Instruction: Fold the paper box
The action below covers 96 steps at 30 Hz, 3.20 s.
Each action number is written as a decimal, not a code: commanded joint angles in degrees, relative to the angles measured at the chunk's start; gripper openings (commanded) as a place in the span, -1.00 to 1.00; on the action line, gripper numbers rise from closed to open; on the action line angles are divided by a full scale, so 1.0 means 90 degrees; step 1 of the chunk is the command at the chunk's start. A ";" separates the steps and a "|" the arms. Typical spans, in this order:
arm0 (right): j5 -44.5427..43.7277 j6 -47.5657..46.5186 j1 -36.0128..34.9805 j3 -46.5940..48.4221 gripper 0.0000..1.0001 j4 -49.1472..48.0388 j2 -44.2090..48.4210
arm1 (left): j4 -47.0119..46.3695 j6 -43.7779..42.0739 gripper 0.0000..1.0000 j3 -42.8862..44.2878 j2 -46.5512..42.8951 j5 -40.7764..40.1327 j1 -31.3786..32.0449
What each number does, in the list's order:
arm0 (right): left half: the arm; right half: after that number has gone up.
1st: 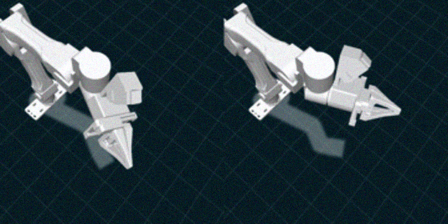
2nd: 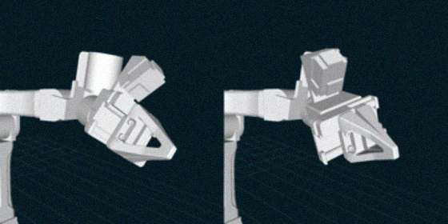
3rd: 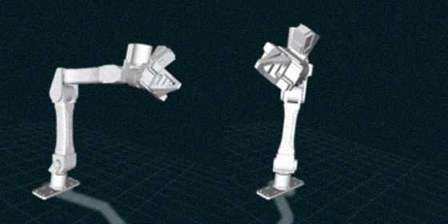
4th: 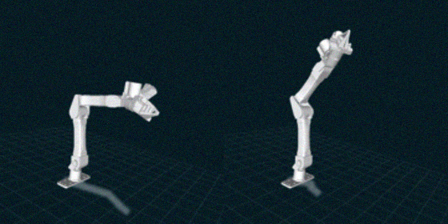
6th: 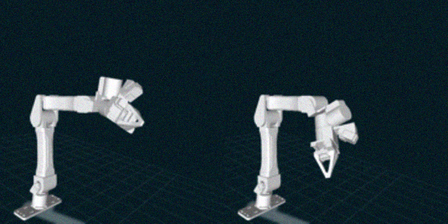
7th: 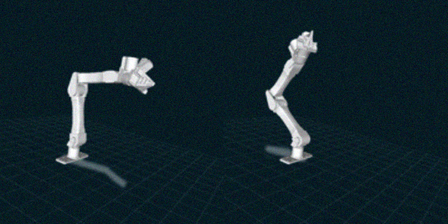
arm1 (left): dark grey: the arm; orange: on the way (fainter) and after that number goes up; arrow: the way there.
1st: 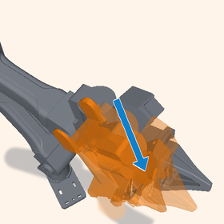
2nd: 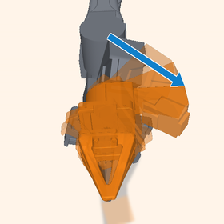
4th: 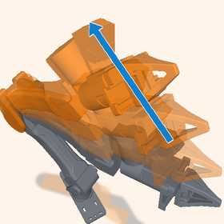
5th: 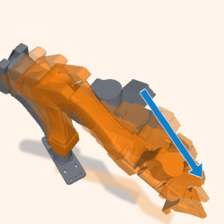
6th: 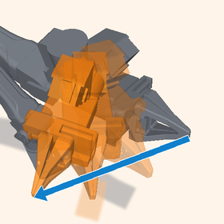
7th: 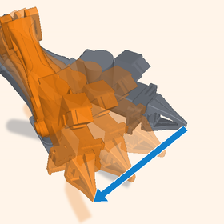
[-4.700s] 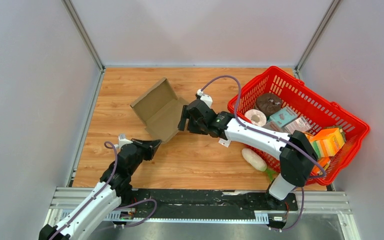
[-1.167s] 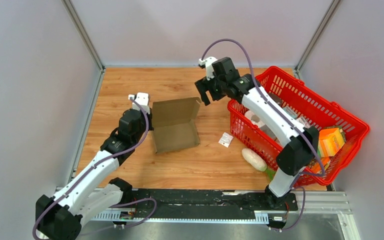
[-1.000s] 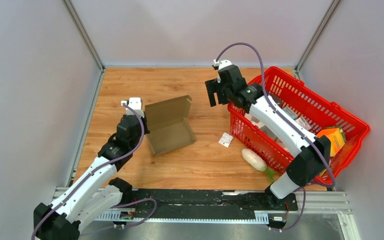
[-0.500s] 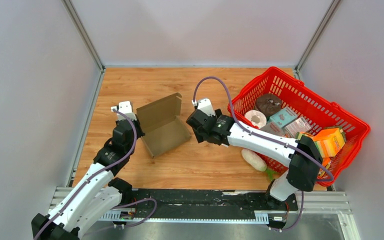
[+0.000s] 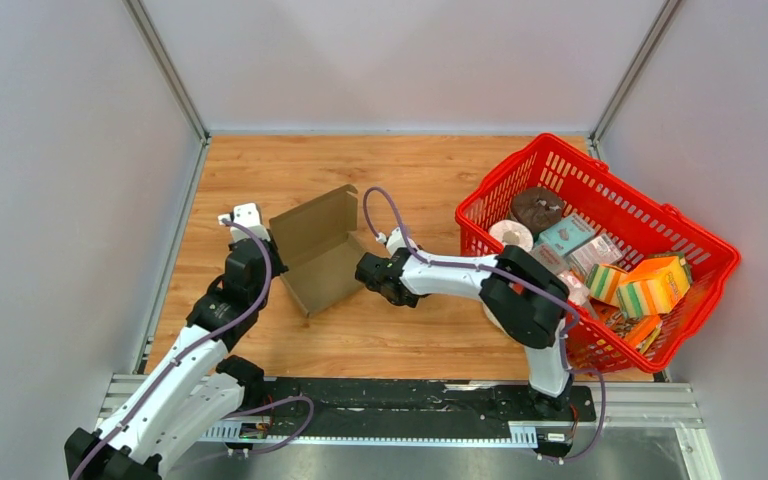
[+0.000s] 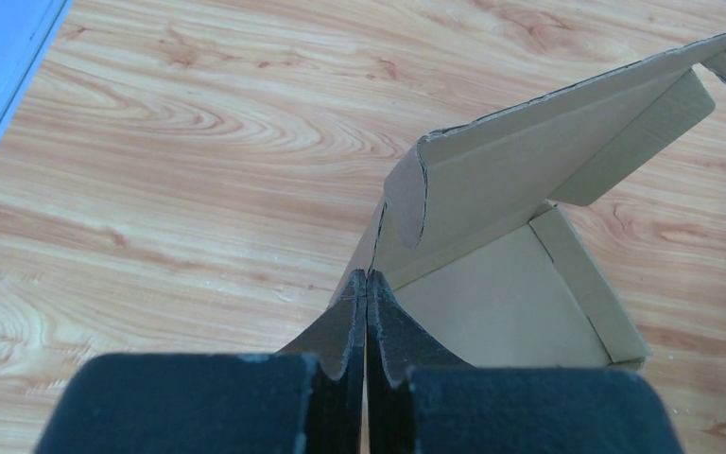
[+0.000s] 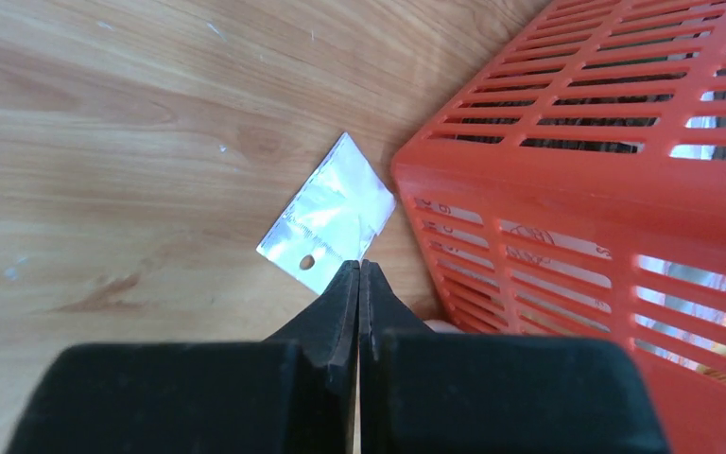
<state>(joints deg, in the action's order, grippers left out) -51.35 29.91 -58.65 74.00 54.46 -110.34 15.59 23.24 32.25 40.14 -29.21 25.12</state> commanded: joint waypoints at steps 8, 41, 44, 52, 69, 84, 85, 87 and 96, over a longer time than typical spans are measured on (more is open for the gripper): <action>-0.0896 -0.0129 0.0354 -0.0165 -1.00 -0.0366 -0.0552 | -0.0063 0.0161 -1.00 0.0049 -0.0134 -0.0055 -0.0116; 0.2658 -0.0629 -0.0465 -0.0468 -1.00 -0.1491 0.0639 | -0.0102 0.0386 -1.00 -0.0029 0.0003 0.0218 -0.0399; 0.2698 -0.0492 -0.0485 -0.0331 -0.94 -0.1159 0.0883 | -0.0112 0.0386 -1.00 -0.0019 0.0003 0.0218 -0.0409; 0.3380 -0.0891 0.0040 -0.0195 0.27 -0.1216 0.1362 | -0.0092 0.0357 -1.00 -0.0009 -0.0007 0.0121 -0.0438; 0.5043 -0.2444 0.0804 -0.0244 0.70 -0.1960 0.0503 | -0.0102 0.0376 -1.00 -0.0019 0.0022 0.0179 -0.0487; 0.5306 -0.2425 0.0775 -0.0438 0.01 -0.2125 0.0287 | -0.0131 0.0454 -1.00 -0.0038 0.0062 0.0267 -0.0555; 0.5276 -0.2386 0.0775 -0.0468 -0.03 -0.2164 0.0327 | -0.0131 0.0454 -1.00 -0.0038 0.0061 0.0277 -0.0565; 0.5170 -0.2357 0.0755 -0.0526 -0.10 -0.2184 0.0453 | -0.0131 0.0464 -1.00 -0.0048 0.0052 0.0287 -0.0565; 0.4701 -0.2152 0.0502 -0.0810 -0.22 -0.2164 0.1478 | -0.0141 0.0464 -1.00 -0.0048 0.0081 0.0296 -0.0585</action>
<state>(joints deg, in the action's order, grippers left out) -6.02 9.23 -52.86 67.02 35.51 -103.59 15.62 26.74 32.16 40.84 -27.05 20.43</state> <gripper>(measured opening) 0.396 0.006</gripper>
